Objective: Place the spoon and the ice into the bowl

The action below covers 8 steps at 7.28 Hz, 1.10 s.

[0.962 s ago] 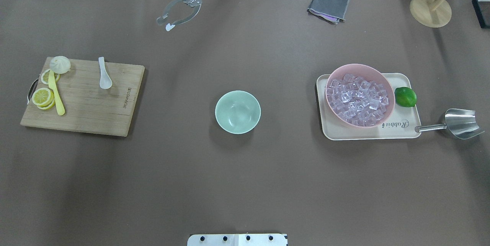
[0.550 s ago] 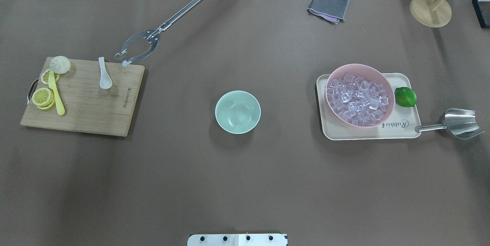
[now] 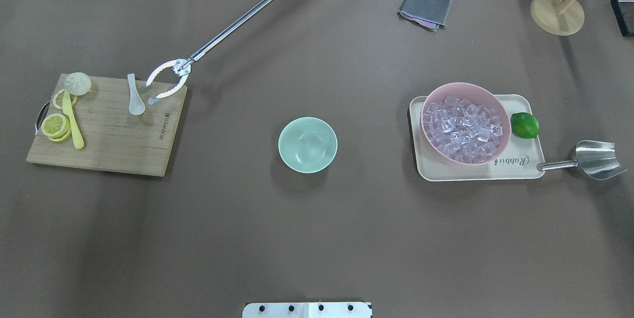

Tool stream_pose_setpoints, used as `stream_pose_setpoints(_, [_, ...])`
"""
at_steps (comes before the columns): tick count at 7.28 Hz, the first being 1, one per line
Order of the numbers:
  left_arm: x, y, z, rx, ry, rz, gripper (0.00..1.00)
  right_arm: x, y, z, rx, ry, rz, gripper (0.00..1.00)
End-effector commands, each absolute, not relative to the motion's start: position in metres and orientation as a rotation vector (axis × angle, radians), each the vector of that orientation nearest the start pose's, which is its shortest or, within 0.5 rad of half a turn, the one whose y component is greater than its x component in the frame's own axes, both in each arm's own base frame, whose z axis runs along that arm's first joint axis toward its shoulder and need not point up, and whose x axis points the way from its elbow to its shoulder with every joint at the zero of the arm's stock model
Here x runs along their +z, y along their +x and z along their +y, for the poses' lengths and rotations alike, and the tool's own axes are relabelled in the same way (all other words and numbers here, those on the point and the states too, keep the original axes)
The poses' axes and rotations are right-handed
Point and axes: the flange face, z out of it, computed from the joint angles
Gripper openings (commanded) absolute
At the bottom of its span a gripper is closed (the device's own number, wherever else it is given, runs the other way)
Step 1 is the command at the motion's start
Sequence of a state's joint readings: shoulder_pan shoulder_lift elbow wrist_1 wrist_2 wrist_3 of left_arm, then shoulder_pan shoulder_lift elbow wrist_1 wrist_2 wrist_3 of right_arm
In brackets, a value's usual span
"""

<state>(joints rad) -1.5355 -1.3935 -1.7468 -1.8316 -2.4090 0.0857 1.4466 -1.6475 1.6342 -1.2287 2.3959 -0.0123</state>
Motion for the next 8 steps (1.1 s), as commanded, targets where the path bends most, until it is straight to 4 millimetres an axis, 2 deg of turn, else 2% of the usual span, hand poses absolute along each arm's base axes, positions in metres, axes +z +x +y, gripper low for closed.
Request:
stream_pose_setpoints(1, [0.6224, -0.044, -0.4327, 0.221, 0.262, 0.829, 0.98, 0.6211, 0.0007, -0.4797, -0.264, 0.267, -0.836, 1.0])
stream_pose_setpoints(8, [0.6216, -0.0427, -0.4316, 0.222, 0.261, 0.849, 0.98, 0.6141, 0.0006, -0.4809, -0.27, 0.282, -0.834, 1.0])
